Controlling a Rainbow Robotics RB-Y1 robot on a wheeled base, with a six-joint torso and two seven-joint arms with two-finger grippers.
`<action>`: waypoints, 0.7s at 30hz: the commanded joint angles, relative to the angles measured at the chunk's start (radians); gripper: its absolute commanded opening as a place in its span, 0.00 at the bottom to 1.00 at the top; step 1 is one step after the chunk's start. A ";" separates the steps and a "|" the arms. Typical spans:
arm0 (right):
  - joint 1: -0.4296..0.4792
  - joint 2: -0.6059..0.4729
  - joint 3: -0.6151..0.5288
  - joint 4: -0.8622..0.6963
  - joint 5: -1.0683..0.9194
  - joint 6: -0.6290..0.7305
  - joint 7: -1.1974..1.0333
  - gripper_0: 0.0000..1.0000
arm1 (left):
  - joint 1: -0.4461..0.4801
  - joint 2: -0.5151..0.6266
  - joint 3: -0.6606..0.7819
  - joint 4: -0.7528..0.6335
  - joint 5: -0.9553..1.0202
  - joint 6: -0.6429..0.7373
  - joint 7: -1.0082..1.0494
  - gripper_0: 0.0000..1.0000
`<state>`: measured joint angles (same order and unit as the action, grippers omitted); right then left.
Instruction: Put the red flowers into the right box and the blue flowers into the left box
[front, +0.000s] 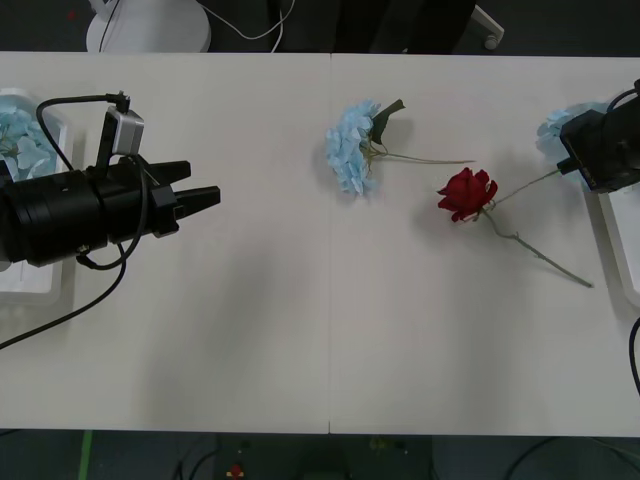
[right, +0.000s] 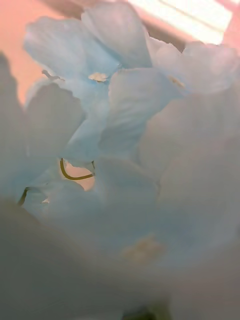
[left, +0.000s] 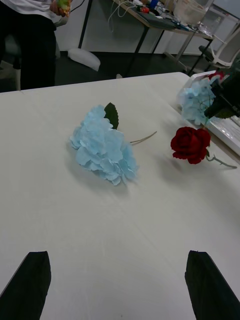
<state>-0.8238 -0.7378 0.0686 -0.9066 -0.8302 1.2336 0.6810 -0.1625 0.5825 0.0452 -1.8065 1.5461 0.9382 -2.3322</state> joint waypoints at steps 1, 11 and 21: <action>0.037 -0.084 -0.007 -0.090 0.005 -0.037 0.143 0.00 | -0.037 -0.001 -0.013 -0.008 -0.006 -0.010 0.008 0.78; 0.178 -0.126 -0.016 -0.348 -0.004 -0.207 0.440 0.00 | -0.037 -0.001 -0.013 -0.008 -0.006 -0.010 0.008 0.79; 0.192 -0.086 -0.016 -0.607 -0.221 -0.230 0.813 0.00 | -0.037 -0.001 -0.013 -0.008 -0.006 -0.010 0.008 0.79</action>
<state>-0.6280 -0.8175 0.0687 -1.4283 -0.9906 1.0147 1.3942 -0.1637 0.5825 0.0451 -1.8056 1.5454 0.9382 -2.3322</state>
